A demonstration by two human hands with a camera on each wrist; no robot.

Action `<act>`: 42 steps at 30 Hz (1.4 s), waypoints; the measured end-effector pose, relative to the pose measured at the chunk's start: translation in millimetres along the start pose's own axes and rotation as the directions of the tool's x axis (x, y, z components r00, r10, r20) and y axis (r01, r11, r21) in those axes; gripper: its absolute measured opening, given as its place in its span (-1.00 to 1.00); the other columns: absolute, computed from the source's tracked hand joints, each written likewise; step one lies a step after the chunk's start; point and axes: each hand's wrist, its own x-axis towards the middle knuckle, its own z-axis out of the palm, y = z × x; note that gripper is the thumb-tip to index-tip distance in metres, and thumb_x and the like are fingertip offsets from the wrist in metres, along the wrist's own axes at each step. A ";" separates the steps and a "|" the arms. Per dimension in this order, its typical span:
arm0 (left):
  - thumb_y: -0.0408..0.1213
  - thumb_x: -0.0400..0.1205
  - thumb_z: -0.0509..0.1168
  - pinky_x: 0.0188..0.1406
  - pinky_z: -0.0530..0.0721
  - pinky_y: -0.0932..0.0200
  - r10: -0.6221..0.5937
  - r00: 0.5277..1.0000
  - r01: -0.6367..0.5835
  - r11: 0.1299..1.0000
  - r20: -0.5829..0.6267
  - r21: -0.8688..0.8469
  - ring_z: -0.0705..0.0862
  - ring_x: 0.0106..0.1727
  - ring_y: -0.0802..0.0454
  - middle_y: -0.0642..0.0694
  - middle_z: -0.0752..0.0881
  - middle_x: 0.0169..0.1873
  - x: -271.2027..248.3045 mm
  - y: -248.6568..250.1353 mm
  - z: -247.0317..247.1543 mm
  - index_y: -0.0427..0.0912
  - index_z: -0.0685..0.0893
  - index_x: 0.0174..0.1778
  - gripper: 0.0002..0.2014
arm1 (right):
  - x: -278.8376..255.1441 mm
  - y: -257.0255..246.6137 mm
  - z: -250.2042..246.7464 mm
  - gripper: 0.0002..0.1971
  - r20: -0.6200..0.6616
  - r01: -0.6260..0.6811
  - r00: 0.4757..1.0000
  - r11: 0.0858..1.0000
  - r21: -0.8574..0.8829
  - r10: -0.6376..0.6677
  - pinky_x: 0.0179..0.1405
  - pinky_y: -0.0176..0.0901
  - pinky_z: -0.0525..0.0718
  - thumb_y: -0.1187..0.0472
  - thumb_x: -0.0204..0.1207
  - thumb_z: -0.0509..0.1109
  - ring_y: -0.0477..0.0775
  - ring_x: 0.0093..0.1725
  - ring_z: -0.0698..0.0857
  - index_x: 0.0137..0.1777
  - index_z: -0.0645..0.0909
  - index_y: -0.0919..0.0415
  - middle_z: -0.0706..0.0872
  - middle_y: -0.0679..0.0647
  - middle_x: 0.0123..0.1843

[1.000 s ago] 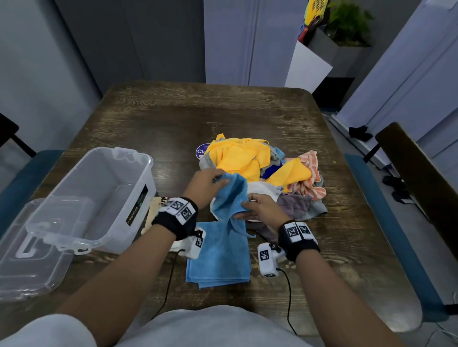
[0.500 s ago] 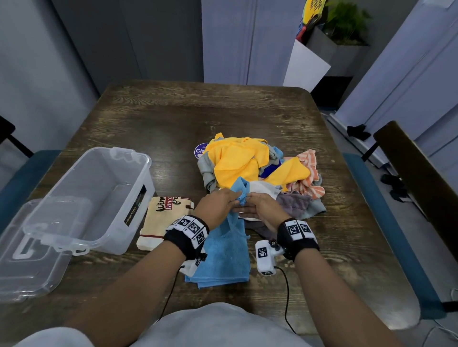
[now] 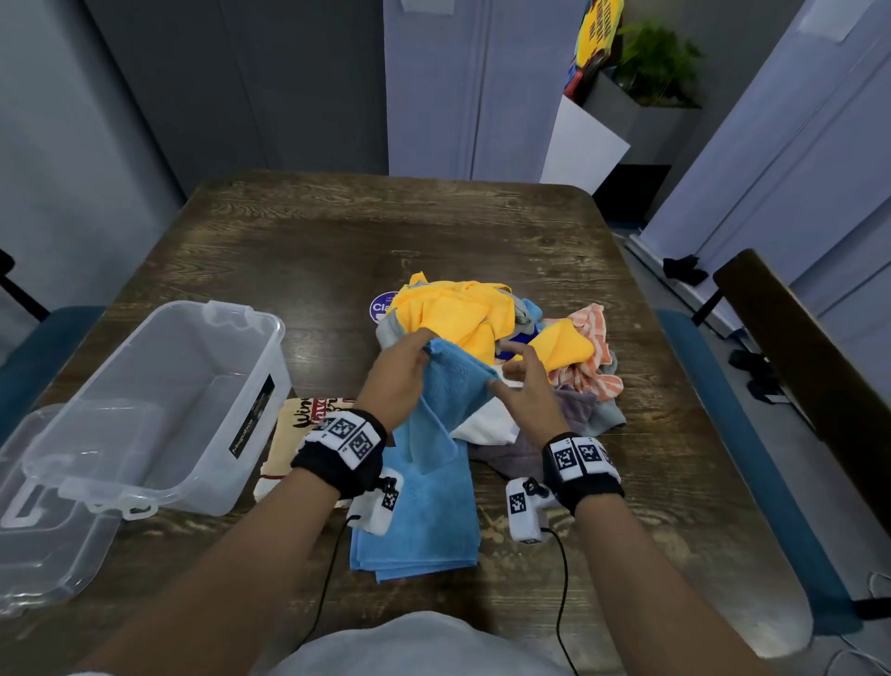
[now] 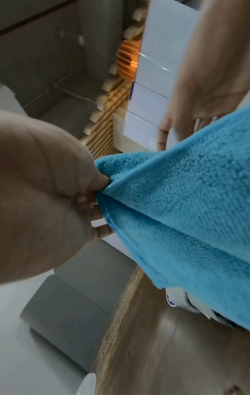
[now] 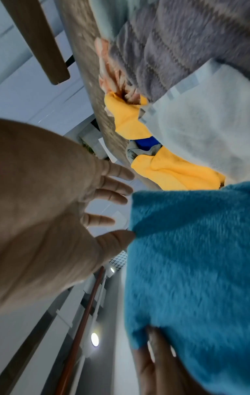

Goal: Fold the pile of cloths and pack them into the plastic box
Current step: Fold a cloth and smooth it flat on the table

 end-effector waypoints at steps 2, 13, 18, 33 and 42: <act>-0.51 0.73 0.03 0.01 0.66 0.06 0.038 0.999 -0.038 0.997 0.004 -0.062 0.68 0.00 -0.03 -0.12 0.69 -0.06 6.8 9.0 -12.9 -0.13 0.61 0.06 -0.72 | 1.8 -3.5 -2.8 -0.63 0.067 0.108 0.992 0.993 -0.044 -0.105 0.27 -0.35 0.40 0.26 0.57 0.50 -0.08 0.37 0.47 0.29 0.56 -0.10 0.49 -0.14 0.26; -0.45 0.79 0.03 -0.11 0.55 0.02 -0.025 0.984 -0.015 0.976 -0.179 -0.217 0.63 -0.09 0.00 0.00 0.67 -0.11 20.4 20.2 -42.1 -0.03 0.56 0.08 -0.73 | 12.8 -28.3 4.4 -0.47 0.223 -0.102 0.974 0.944 0.315 0.030 0.15 0.01 0.74 0.16 0.50 0.60 0.11 0.18 0.79 0.43 0.50 0.10 0.80 0.18 0.18; -0.40 0.82 0.03 -0.18 0.49 0.32 -0.080 0.948 0.013 0.977 -0.308 -0.212 0.57 -0.20 0.28 0.15 0.64 -0.17 15.1 14.7 -40.9 -0.04 0.57 0.10 -0.76 | 7.5 -25.7 12.5 -0.72 0.287 -0.086 0.958 0.932 0.353 -0.020 0.24 -0.08 0.70 0.30 0.65 0.43 0.00 0.27 0.75 0.34 0.65 0.22 0.78 0.08 0.29; -0.38 0.61 0.31 0.32 0.64 0.05 -0.259 0.953 0.219 0.947 -0.157 -0.236 0.60 0.35 0.06 0.00 0.62 0.30 -1.0 -15.5 -26.1 0.03 0.46 0.43 -0.53 | 9.5 -55.6 9.7 -0.78 0.128 0.201 0.967 0.966 0.162 -0.222 0.24 0.36 0.67 0.09 0.72 0.31 0.19 0.19 0.75 0.28 0.65 0.10 0.79 0.09 0.15; -0.16 0.73 0.35 -0.11 0.54 0.37 -0.018 0.998 0.012 0.995 -0.058 -0.102 0.65 -0.11 0.32 0.11 0.72 -0.15 10.4 17.9 -5.0 -0.11 0.69 0.00 -0.89 | 1.7 -49.7 17.0 -0.87 0.274 0.237 0.933 0.971 0.021 -0.234 0.03 0.20 0.75 0.15 0.67 0.44 0.05 0.03 0.79 0.16 0.71 0.13 0.82 0.02 -0.01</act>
